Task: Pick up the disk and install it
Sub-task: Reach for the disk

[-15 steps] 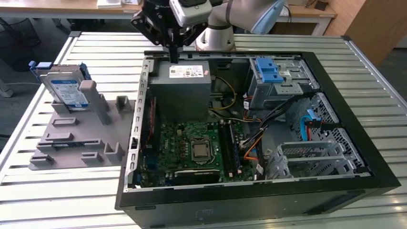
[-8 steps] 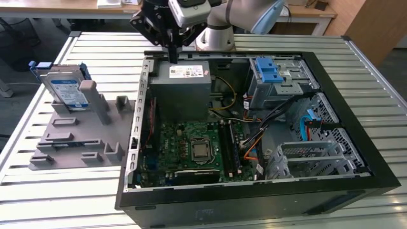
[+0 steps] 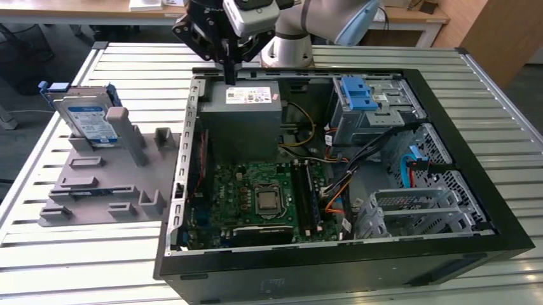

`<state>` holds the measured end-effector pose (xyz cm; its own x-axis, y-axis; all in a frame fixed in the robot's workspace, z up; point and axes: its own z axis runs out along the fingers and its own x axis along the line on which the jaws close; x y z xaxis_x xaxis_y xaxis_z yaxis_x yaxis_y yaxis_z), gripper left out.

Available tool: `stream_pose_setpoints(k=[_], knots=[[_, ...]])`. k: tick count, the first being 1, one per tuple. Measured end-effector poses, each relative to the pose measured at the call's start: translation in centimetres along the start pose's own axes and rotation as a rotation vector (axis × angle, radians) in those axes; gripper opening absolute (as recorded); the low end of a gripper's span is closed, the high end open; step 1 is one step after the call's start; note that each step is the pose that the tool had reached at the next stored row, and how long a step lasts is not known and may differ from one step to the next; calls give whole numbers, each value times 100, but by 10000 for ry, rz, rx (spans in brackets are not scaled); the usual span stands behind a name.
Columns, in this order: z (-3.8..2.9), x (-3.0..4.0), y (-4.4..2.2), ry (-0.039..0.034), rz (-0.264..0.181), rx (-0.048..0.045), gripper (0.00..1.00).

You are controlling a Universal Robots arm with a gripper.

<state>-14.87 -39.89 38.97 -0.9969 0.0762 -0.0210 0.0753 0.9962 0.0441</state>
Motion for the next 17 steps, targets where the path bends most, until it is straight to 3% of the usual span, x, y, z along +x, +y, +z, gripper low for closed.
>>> stream_pose_setpoints(k=[17], knots=[[5,44,-4,2,0,0,11]])
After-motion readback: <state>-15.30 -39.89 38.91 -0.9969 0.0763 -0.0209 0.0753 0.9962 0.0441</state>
